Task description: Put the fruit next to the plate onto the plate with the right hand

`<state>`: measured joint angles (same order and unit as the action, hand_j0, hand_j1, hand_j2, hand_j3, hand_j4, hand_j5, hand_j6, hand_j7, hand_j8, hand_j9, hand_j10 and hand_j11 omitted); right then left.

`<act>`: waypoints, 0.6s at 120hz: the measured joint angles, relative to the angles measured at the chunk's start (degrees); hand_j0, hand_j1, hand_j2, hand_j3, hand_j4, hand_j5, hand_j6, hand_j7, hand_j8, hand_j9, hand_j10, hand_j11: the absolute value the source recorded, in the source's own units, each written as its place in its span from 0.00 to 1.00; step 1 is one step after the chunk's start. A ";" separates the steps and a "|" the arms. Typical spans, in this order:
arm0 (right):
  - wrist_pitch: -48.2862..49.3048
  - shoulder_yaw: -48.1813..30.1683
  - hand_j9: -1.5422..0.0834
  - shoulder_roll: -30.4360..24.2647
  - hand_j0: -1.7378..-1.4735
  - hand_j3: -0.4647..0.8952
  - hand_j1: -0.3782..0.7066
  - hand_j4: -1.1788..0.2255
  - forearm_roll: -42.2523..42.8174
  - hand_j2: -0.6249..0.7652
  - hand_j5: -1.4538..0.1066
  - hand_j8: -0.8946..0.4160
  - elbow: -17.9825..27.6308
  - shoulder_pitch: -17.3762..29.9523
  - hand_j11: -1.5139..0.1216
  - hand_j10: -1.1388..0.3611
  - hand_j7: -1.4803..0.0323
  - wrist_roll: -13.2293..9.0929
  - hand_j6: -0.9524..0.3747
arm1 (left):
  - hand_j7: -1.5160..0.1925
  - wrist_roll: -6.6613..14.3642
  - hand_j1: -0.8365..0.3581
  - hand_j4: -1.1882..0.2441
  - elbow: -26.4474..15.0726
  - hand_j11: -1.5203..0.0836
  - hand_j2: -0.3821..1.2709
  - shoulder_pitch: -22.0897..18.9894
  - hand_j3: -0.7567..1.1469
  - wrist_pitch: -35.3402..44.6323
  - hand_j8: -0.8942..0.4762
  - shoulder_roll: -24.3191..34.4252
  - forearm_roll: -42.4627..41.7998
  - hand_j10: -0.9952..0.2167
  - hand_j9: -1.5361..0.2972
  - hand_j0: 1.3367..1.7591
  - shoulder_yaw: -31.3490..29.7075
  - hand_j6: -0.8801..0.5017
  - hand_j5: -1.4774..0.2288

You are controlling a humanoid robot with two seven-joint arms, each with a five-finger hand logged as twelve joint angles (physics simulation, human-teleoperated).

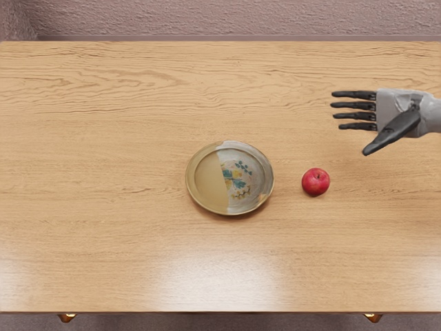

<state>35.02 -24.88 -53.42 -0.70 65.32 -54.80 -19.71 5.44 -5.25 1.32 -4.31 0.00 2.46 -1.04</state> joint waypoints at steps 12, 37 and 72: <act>0.00 -0.37 0.91 -1.36 0.30 0.34 0.08 0.81 -0.02 0.44 0.89 0.65 1.02 0.23 0.89 0.73 0.94 0.01 0.68 | 0.70 0.00 0.75 0.66 0.00 0.75 0.26 -0.05 0.40 0.00 0.47 0.00 0.00 0.62 0.67 0.76 0.00 0.46 0.68; 0.01 -1.31 0.91 -6.50 0.30 0.34 0.08 0.81 2.80 0.44 0.89 0.65 9.05 -0.16 0.89 0.73 0.94 1.15 0.68 | 0.70 0.00 0.75 0.66 0.00 0.75 0.26 -0.02 0.40 0.00 0.47 0.00 0.00 0.62 0.67 0.76 0.00 0.46 0.68; -17.87 -0.66 0.91 -10.80 0.30 0.34 0.08 0.81 16.08 0.44 0.89 0.65 27.16 -1.62 0.89 0.73 0.94 6.05 0.68 | 0.70 0.00 0.75 0.66 0.00 0.75 0.26 -0.02 0.40 0.00 0.47 0.00 0.00 0.62 0.67 0.76 0.00 0.46 0.68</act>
<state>17.15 -25.53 -64.21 15.39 92.48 -56.41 -13.66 5.44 -5.25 1.29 -4.31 0.00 2.46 -1.04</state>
